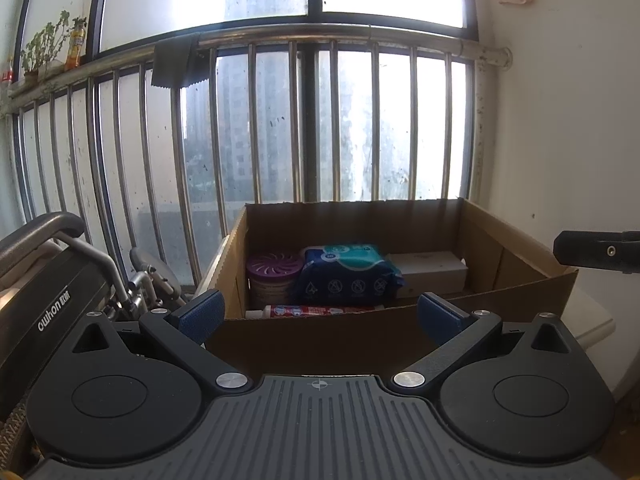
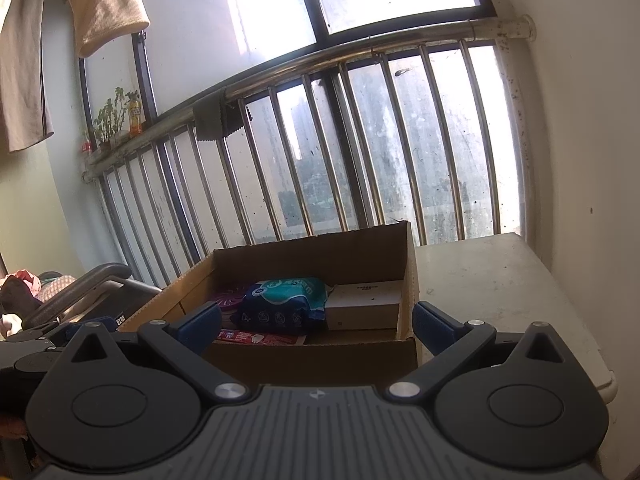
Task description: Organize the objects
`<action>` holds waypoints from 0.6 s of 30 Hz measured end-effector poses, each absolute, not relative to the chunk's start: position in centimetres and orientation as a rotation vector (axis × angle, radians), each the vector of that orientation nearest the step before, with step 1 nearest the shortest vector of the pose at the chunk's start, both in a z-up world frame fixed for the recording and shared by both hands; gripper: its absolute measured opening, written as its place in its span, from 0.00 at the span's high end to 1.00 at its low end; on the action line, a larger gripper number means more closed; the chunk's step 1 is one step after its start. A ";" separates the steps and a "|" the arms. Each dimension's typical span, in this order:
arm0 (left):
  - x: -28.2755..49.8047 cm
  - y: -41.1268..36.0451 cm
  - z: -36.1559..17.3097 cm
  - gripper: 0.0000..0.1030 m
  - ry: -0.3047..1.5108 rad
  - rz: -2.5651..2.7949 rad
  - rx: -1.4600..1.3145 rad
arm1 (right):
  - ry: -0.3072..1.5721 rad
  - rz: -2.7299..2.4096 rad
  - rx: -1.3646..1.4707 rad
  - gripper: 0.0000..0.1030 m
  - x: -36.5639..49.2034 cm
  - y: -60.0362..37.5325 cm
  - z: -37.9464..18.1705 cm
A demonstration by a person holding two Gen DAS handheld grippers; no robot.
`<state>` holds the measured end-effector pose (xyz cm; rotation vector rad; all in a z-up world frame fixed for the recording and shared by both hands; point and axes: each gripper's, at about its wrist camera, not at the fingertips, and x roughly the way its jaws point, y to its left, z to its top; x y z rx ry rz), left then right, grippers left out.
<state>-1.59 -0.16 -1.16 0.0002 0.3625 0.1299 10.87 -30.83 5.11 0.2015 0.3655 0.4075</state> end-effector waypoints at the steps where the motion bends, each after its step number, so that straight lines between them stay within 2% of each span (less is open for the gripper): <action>1: -1.6 -0.2 -1.1 0.00 0.363 0.131 0.000 | 0.366 0.406 0.203 0.00 10.9 -30.9 5.1; 18: -1.5 -0.5 -1.2 0.00 0.369 0.129 0.009 | 0.367 0.404 0.217 0.00 10.8 -31.3 4.9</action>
